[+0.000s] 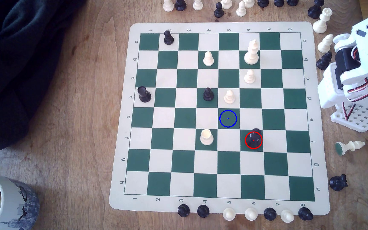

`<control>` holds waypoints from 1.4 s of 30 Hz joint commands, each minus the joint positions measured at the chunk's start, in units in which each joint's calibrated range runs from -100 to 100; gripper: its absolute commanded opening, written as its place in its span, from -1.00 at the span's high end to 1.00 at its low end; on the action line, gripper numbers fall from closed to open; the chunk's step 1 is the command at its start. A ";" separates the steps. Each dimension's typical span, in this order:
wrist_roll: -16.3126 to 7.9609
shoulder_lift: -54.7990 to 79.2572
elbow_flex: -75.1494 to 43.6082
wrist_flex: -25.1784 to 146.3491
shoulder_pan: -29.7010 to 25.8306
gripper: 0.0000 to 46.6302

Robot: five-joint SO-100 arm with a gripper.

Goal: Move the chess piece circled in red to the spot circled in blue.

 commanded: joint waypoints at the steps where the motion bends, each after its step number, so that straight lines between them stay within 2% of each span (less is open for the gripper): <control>1: 0.10 -0.03 1.26 -0.79 -1.93 0.99; 4: 0.10 -0.03 1.26 0.60 -1.93 0.99; 7: 0.10 -0.03 1.26 16.57 -1.70 0.99; 14: -0.24 -0.03 1.26 41.80 -2.79 0.99; 22: -0.34 -0.03 -0.09 63.34 0.96 0.99; 24: -0.34 -0.03 -4.99 77.34 1.12 0.99; 27: -4.74 -0.03 -12.70 96.76 1.51 0.99; 30: -6.98 -0.03 -18.14 109.53 1.51 0.99; 31: -6.98 -0.03 -19.59 113.30 1.51 0.99; 33: -6.98 -0.03 -24.75 124.36 1.35 0.86; 35: -7.03 0.06 -28.11 130.91 1.04 0.90; 36: -6.89 0.23 -31.65 135.99 0.02 0.79; 38: -5.57 2.77 -37.18 142.78 -1.78 0.64; 42: -3.76 8.63 -43.70 150.97 -3.65 0.58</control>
